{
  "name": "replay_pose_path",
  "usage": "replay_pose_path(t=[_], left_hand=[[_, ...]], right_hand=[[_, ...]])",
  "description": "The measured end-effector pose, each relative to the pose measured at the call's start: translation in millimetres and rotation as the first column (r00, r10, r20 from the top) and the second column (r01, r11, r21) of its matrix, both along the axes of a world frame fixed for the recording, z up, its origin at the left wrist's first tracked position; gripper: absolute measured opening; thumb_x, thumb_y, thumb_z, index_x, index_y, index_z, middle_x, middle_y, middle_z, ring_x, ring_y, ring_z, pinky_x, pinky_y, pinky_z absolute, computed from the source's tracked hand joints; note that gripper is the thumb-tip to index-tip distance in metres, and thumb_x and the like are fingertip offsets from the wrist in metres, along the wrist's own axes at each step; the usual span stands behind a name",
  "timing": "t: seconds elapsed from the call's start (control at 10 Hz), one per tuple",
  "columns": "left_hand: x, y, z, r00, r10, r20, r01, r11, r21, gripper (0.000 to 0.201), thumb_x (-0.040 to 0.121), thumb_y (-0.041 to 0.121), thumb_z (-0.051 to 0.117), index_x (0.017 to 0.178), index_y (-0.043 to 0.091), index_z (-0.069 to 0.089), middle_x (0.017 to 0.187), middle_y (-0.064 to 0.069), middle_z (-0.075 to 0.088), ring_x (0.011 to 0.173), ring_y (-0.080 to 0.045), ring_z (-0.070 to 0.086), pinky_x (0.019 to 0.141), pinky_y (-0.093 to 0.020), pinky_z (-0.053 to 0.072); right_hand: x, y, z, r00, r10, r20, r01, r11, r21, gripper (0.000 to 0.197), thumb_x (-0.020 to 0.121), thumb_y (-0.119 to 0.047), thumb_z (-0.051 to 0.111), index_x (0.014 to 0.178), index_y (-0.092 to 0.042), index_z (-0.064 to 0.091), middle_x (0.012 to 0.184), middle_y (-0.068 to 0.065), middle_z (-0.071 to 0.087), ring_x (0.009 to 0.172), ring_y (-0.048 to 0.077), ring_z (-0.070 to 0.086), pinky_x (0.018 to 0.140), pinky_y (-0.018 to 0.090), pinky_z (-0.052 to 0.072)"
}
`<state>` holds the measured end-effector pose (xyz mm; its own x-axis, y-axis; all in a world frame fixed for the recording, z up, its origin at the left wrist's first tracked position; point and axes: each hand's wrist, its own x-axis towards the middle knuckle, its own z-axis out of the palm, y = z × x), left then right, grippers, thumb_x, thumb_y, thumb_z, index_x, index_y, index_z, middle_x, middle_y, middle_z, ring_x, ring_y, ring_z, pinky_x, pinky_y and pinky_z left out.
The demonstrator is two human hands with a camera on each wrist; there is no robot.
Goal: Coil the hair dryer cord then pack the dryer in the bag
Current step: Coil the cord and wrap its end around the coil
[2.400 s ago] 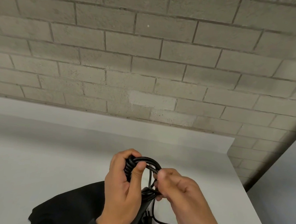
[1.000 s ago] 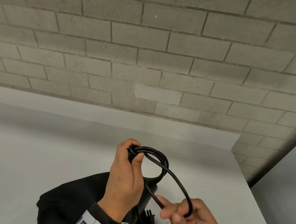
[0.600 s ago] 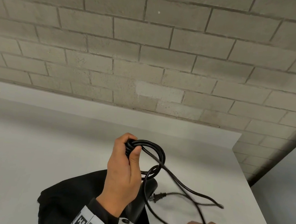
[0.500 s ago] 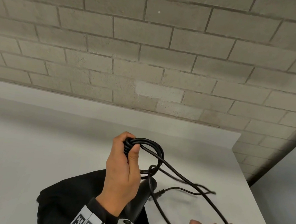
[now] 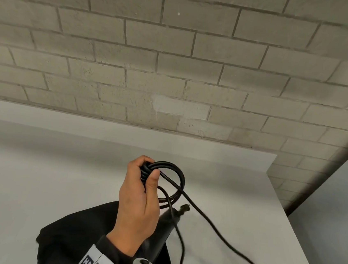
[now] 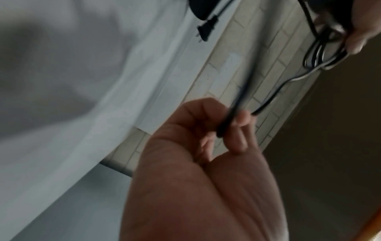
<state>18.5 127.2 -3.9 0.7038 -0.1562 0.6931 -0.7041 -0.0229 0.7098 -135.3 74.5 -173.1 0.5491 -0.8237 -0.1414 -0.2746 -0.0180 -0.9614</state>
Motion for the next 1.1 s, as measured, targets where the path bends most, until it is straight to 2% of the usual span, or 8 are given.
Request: replay_pose_path(t=[0.3, 0.4, 0.5, 0.6, 0.7, 0.8, 1.0, 1.1], left_hand=[[3.4, 4.7, 2.4, 1.000, 0.000, -0.031, 0.001, 1.000, 0.011, 0.014, 0.095, 0.040, 0.039, 0.109, 0.039, 0.042, 0.078, 0.009, 0.053, 0.066, -0.005, 0.053, 0.058, -0.006, 0.040], [1.1, 4.1, 1.5, 0.999, -0.024, -0.040, 0.025, 0.999, 0.022, 0.012, 0.096, 0.041, 0.039, 0.107, 0.043, 0.043, 0.081, 0.009, 0.059, 0.074, -0.007, 0.060, 0.064, -0.007, 0.043], [-7.0, -0.7, 2.5, 0.998, -0.060, -0.035, 0.062, 0.998, 0.030, 0.014, 0.096, 0.044, 0.037, 0.107, 0.052, 0.041, 0.068, 0.002, 0.059, 0.063, -0.012, 0.061, 0.058, -0.009, 0.042], [-12.5, -2.9, 1.7, 0.997, -0.072, -0.011, 0.072, 0.997, 0.029, 0.013, 0.096, 0.051, 0.037, 0.108, 0.057, 0.039, 0.063, -0.003, 0.055, 0.056, -0.015, 0.057, 0.054, -0.012, 0.041], [-13.5, -3.7, -0.4, 0.998, -0.059, -0.004, 0.059, 0.998, 0.024, 0.015, 0.095, 0.062, 0.031, 0.108, 0.057, 0.037, 0.065, -0.003, 0.054, 0.056, -0.018, 0.056, 0.054, -0.022, 0.045], [-12.8, -4.4, -0.6, 0.998, -0.060, -0.015, 0.061, 0.998, 0.024, 0.016, 0.095, 0.064, 0.032, 0.108, 0.056, 0.037, 0.067, -0.002, 0.053, 0.056, -0.019, 0.056, 0.054, -0.029, 0.047], [-12.4, -5.2, -3.2, 0.997, -0.067, -0.024, 0.068, 0.997, 0.047, 0.018, 0.095, 0.063, 0.033, 0.110, 0.054, 0.038, 0.071, 0.000, 0.054, 0.059, -0.019, 0.058, 0.055, -0.030, 0.049], [-13.1, -4.6, -0.8, 0.997, -0.068, -0.023, 0.069, 0.996, 0.052, 0.016, 0.095, 0.062, 0.033, 0.109, 0.055, 0.037, 0.069, 0.000, 0.054, 0.058, -0.018, 0.057, 0.055, -0.025, 0.047]], right_hand=[[-66.2, -166.1, 81.9, 0.994, 0.103, -0.030, -0.106, 0.905, -0.412, 0.031, 0.066, -0.045, 0.058, 0.043, -0.024, 0.056, 0.043, -0.019, 0.043, 0.048, -0.002, 0.036, 0.056, 0.011, 0.024], [-86.0, -170.9, 70.7, 0.998, -0.017, 0.060, 0.041, 0.900, -0.434, 0.034, 0.068, -0.024, 0.083, 0.051, -0.014, 0.056, 0.046, -0.004, 0.049, 0.051, 0.016, 0.044, 0.057, 0.013, 0.029], [-78.3, -169.0, 87.8, 0.964, -0.197, 0.178, 0.247, 0.911, -0.330, 0.031, 0.070, 0.009, 0.079, 0.063, -0.012, 0.057, 0.049, 0.017, 0.049, 0.036, 0.011, 0.041, 0.044, 0.004, 0.035], [-57.9, -152.8, 95.1, 0.942, -0.252, 0.221, 0.311, 0.903, -0.297, 0.036, 0.070, 0.005, 0.080, 0.075, -0.026, 0.063, 0.085, 0.019, 0.067, 0.060, -0.004, 0.062, 0.060, -0.006, 0.042], [-30.8, -116.6, 117.5, 0.924, -0.209, 0.321, 0.348, 0.811, -0.471, 0.029, 0.067, -0.032, 0.079, 0.087, -0.033, 0.059, 0.103, 0.016, 0.063, 0.084, 0.006, 0.058, 0.079, 0.008, 0.046], [-5.8, -62.5, 154.9, 0.881, 0.031, 0.471, 0.279, 0.771, -0.572, 0.020, 0.069, -0.036, 0.067, 0.086, -0.025, 0.062, 0.088, -0.001, 0.064, 0.074, 0.012, 0.059, 0.065, 0.027, 0.048], [26.8, -37.0, 173.3, 0.943, 0.330, 0.048, -0.116, 0.460, -0.880, 0.036, 0.086, -0.043, 0.057, 0.110, -0.018, 0.068, 0.106, -0.009, 0.062, 0.098, 0.010, 0.053, 0.080, 0.018, 0.044], [29.3, -44.6, 170.8, 0.916, 0.400, -0.012, -0.208, 0.452, -0.867, 0.025, 0.092, -0.041, 0.049, 0.101, -0.026, 0.068, 0.092, -0.016, 0.058, 0.084, 0.003, 0.051, 0.070, 0.015, 0.042]])
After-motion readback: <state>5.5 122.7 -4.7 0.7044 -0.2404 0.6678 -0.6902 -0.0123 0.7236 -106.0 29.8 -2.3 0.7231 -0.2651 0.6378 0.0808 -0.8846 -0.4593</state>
